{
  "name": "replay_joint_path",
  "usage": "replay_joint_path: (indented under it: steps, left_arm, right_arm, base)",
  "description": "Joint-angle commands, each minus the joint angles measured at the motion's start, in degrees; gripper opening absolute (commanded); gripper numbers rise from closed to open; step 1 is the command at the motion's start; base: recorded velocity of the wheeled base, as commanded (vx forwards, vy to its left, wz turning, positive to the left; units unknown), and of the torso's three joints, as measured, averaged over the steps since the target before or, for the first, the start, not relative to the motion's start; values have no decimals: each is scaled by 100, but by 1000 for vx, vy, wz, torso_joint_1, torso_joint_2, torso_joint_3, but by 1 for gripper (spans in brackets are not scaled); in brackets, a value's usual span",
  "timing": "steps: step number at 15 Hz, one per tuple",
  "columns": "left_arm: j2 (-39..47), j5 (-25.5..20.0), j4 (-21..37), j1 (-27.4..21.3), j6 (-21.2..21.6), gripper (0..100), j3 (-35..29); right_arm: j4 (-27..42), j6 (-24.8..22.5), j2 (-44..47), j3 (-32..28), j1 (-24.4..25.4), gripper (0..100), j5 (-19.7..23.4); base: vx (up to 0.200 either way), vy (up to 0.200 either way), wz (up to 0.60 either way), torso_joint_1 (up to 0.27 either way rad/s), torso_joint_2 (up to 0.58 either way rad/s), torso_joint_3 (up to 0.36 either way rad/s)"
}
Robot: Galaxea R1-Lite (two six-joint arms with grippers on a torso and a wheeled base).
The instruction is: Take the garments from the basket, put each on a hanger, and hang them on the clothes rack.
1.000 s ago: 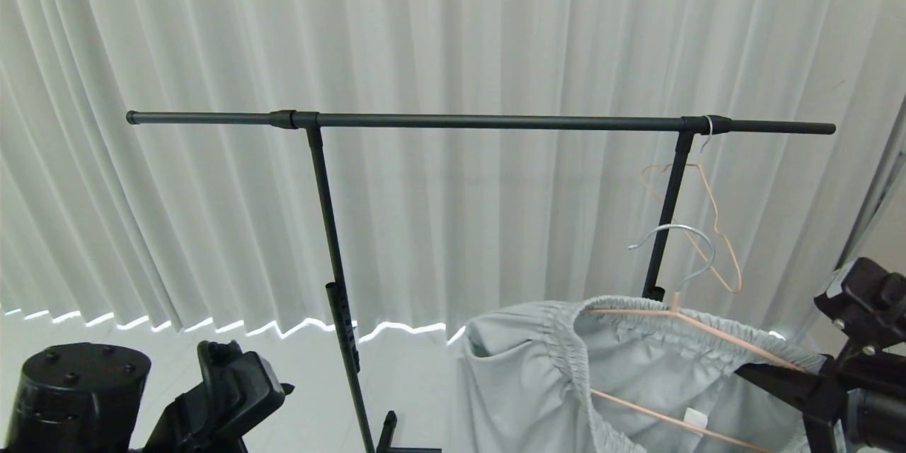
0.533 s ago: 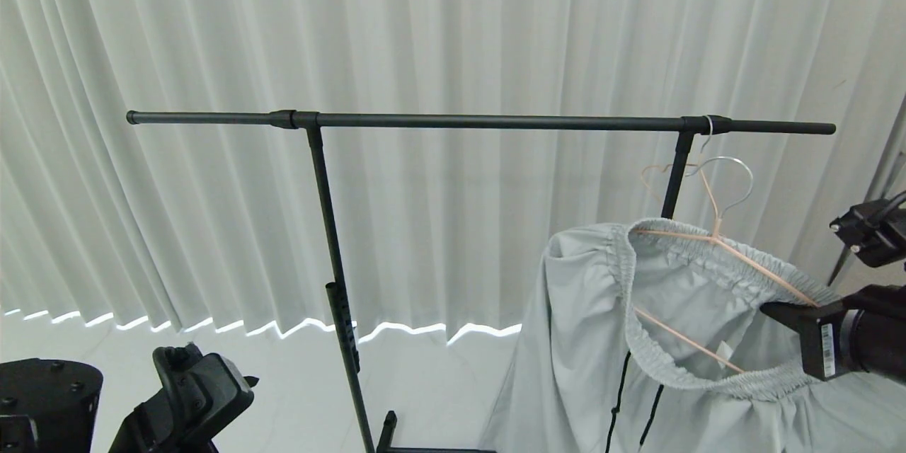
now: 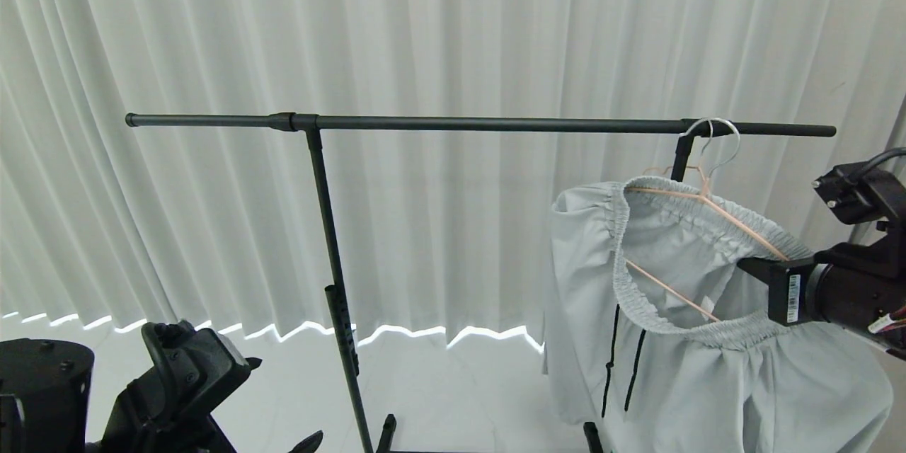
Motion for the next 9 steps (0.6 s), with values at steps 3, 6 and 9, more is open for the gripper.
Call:
replay_joint_path:
  steps: [3,6,9]
  left_arm:
    - [42,-1,-1,-8,-6,100,-31]
    - [42,-1,-1,-8,-15,100,-31]
    - [42,-1,-1,-8,-15,100,-31]
  right_arm:
    - [-36,-3,300,-157,10,0,12]
    - [-45,-21,414,-254,54,0,12]
    - [-45,-30,599,-421,115,0,3]
  base:
    - [200,0,0,4,1,1]
    - [200,0,0,1,1,4]
    - [200,0,0,2,-1,2]
